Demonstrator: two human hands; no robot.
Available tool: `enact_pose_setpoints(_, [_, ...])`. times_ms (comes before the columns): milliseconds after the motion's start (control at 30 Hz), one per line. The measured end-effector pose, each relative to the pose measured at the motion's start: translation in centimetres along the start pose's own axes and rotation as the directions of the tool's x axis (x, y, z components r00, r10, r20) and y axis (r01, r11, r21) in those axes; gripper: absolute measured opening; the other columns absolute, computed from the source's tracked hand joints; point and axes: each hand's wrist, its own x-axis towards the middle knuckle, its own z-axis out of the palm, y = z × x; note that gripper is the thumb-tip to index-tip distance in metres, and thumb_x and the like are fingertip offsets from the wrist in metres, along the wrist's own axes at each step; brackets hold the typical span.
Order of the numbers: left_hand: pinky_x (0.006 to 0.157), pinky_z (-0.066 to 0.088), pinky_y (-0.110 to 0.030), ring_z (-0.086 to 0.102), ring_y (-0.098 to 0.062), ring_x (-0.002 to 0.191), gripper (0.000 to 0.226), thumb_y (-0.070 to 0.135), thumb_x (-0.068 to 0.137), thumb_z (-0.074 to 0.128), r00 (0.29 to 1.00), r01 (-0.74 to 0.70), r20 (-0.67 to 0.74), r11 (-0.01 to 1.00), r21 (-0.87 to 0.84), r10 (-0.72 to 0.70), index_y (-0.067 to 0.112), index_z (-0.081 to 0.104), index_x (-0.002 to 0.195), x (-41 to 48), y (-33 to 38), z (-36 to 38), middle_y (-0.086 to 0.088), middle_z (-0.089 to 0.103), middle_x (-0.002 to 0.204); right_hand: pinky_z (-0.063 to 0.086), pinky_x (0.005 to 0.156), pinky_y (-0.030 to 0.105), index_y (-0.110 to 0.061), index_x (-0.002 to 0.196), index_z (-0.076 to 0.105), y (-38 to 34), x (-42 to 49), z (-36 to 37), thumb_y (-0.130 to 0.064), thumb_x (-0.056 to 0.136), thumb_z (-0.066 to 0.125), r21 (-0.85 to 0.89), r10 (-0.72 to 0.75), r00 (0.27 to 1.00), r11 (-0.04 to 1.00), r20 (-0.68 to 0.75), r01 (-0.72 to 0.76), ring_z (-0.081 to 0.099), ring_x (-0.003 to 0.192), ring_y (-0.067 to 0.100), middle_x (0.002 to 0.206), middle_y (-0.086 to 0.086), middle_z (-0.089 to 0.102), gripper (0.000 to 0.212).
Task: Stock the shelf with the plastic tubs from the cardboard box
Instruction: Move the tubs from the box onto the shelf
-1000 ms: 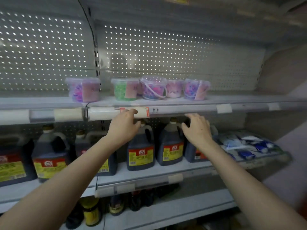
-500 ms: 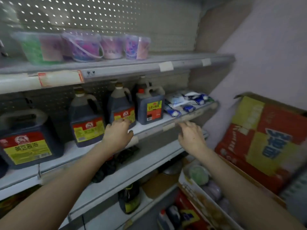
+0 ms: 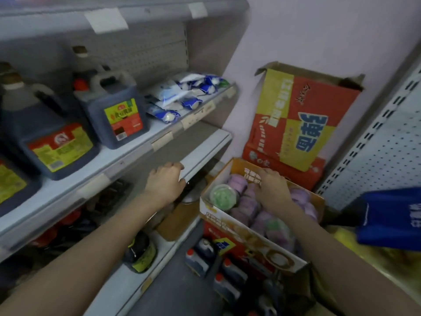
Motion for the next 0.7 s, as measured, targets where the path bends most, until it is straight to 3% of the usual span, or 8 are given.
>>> enact_pose_setpoints(133, [0.096, 0.042, -0.039, 0.053, -0.03, 0.115, 0.043, 0.029, 0.092, 0.049, 0.994, -0.068, 0.08, 0.997, -0.033, 0.071, 0.019, 0.045, 0.133, 3.5, 2.9, 3.5, -0.009, 0.053, 0.13, 0.042, 0.093, 0.04, -0.016, 0.125, 0.054, 4.6, 1.4, 2.3, -0.02, 0.086, 0.056, 0.057, 0.089, 0.994, 0.994, 0.07, -0.093, 0.054, 0.111, 0.033, 0.121, 0.01, 0.058, 0.039])
enact_pose_setpoints(233, [0.093, 0.042, -0.039, 0.054, -0.03, 0.113, 0.04, 0.03, 0.093, 0.047, 0.984, -0.087, 0.152, 0.994, -0.062, 0.095, 0.018, 0.047, 0.132, 5.7, 4.7, 5.9, -0.01, 0.054, 0.126, 0.043, 0.092, 0.039, -0.017, 0.12, 0.055, 7.3, 2.5, 3.8, -0.02, 0.087, 0.051, 0.056, 0.117, 0.986, 0.991, 0.121, -0.125, 0.055, 0.108, 0.03, 0.12, 0.008, 0.059, 0.033])
enact_pose_setpoints(300, [0.093, 0.043, -0.039, 0.055, -0.029, 0.111, 0.038, 0.028, 0.092, 0.049, 0.977, -0.104, 0.177, 0.992, -0.078, 0.117, 0.018, 0.049, 0.129, 7.3, 5.6, 7.5, -0.01, 0.056, 0.124, 0.045, 0.088, 0.038, -0.016, 0.113, 0.058, 9.0, 3.1, 5.0, -0.017, 0.087, 0.048, 0.074, 0.109, 0.985, 0.99, 0.136, -0.12, 0.057, 0.102, 0.029, 0.111, 0.007, 0.061, 0.028])
enact_pose_setpoints(433, [0.088, 0.048, -0.043, 0.059, -0.03, 0.106, 0.039, 0.027, 0.089, 0.053, 0.953, -0.135, 0.255, 0.983, -0.124, 0.163, 0.016, 0.051, 0.126, 9.7, 6.7, 10.4, -0.011, 0.059, 0.119, 0.046, 0.069, 0.034, -0.02, 0.078, 0.054, 11.3, 4.6, 7.6, -0.015, 0.086, 0.047, 0.109, 0.181, 0.97, 0.974, 0.162, -0.2, 0.058, 0.074, 0.024, 0.08, 0.001, 0.059, 0.012])
enact_pose_setpoints(500, [0.084, 0.05, -0.044, 0.061, -0.03, 0.101, 0.034, 0.028, 0.088, 0.053, 0.947, -0.128, 0.277, 0.983, -0.133, 0.161, 0.017, 0.053, 0.121, 10.4, 7.0, 11.7, -0.01, 0.06, 0.114, 0.047, 0.068, 0.031, -0.018, 0.083, 0.055, 12.4, 5.3, 9.9, -0.019, 0.088, 0.039, 0.173, 0.216, 0.942, 0.949, 0.255, -0.264, 0.051, 0.067, 0.019, 0.074, -0.002, 0.049, 0.016])
enact_pose_setpoints(567, [0.084, 0.05, -0.044, 0.061, -0.031, 0.1, 0.033, 0.026, 0.088, 0.053, 0.943, -0.108, 0.302, 0.987, -0.117, 0.139, 0.016, 0.053, 0.12, 11.1, 7.1, 12.9, -0.009, 0.06, 0.114, 0.049, 0.076, 0.036, -0.018, 0.098, 0.055, 13.0, 5.8, 11.6, -0.025, 0.087, 0.034, 0.197, 0.219, 0.914, 0.934, 0.342, -0.298, 0.056, 0.079, 0.023, 0.083, 0.002, 0.052, 0.025])
enact_pose_setpoints(700, [0.082, 0.051, -0.045, 0.062, -0.033, 0.097, 0.03, 0.025, 0.086, 0.053, 0.923, -0.084, 0.364, 0.989, -0.124, 0.124, 0.02, 0.05, 0.115, 12.8, 6.8, 15.2, -0.01, 0.061, 0.109, 0.046, 0.088, 0.04, -0.017, 0.121, 0.056, 12.4, 5.9, 13.3, -0.014, 0.087, 0.053, 0.278, 0.218, 0.913, 0.905, 0.344, -0.321, 0.054, 0.104, 0.032, 0.113, 0.011, 0.056, 0.034])
